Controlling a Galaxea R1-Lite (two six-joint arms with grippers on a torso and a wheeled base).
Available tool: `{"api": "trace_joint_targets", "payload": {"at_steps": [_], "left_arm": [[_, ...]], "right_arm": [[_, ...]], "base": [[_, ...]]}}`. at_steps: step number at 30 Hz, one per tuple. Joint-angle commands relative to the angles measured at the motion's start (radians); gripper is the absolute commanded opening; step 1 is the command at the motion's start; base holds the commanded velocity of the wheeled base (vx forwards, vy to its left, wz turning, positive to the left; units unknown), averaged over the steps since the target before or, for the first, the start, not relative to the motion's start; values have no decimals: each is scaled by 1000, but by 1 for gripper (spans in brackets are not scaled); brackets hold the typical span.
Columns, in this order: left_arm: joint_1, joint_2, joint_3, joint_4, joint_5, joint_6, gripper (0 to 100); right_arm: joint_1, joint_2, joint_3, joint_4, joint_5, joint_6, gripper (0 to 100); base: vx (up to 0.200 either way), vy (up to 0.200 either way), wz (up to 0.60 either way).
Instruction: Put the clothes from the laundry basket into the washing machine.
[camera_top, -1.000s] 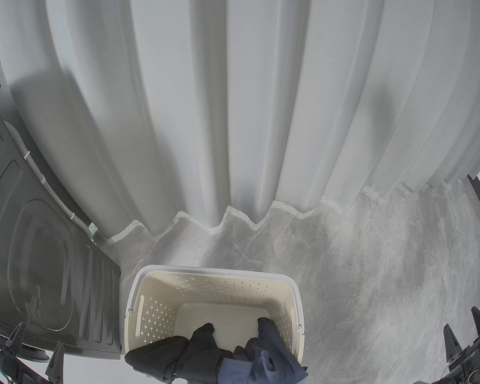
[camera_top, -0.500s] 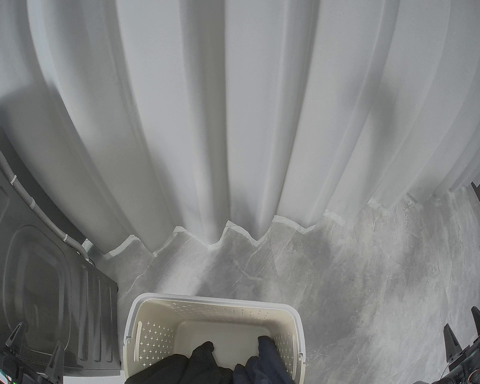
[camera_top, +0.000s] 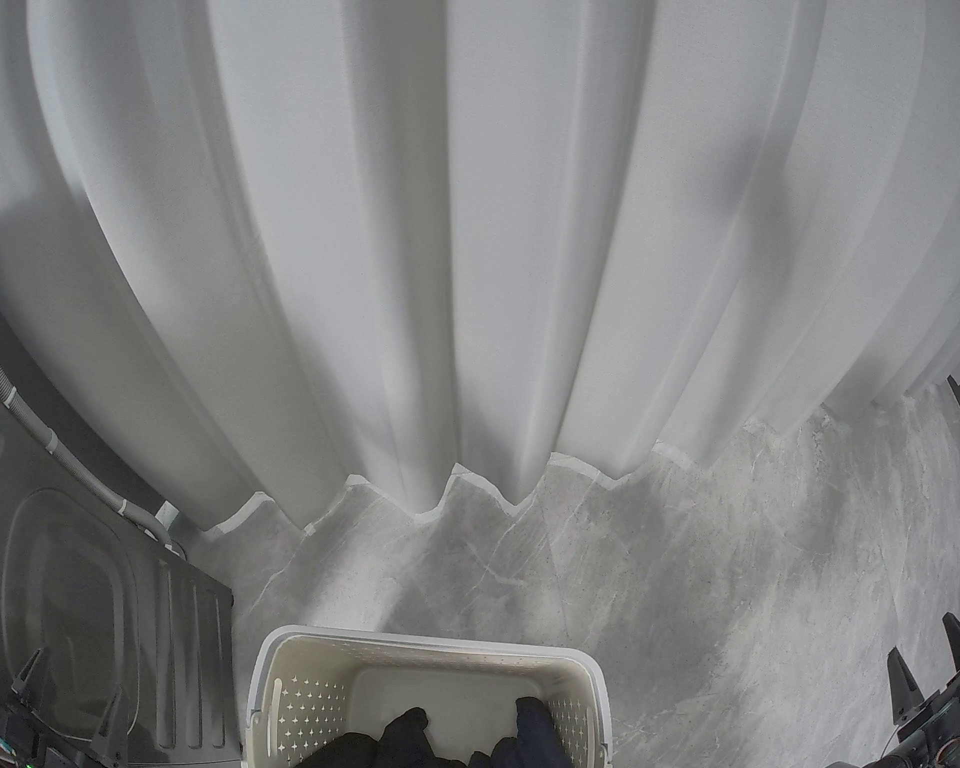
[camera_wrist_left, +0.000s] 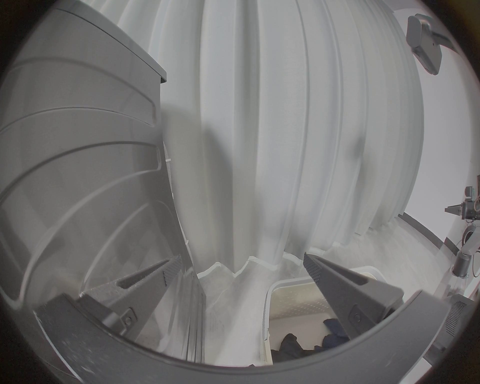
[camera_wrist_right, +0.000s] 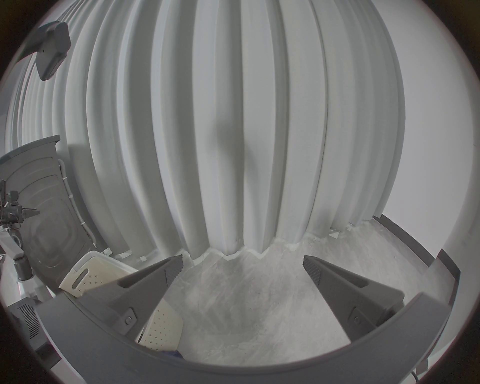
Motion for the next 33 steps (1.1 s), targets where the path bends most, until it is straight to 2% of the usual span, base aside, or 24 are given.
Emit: {"api": "trace_joint_targets", "payload": {"at_steps": [1,31,33], "left_arm": [[1,-15,18,0,0,-1,100],[1,-15,18,0,-3,-5,100],[1,-15,18,0,-2,-7,100]], "right_arm": [[1,-16,18,0,0,0,100],[1,-16,18,0,0,0,100],[1,-16,18,0,0,0,100]], "base": [[0,0,0],[0,0,0],[-200,0,0]]}}
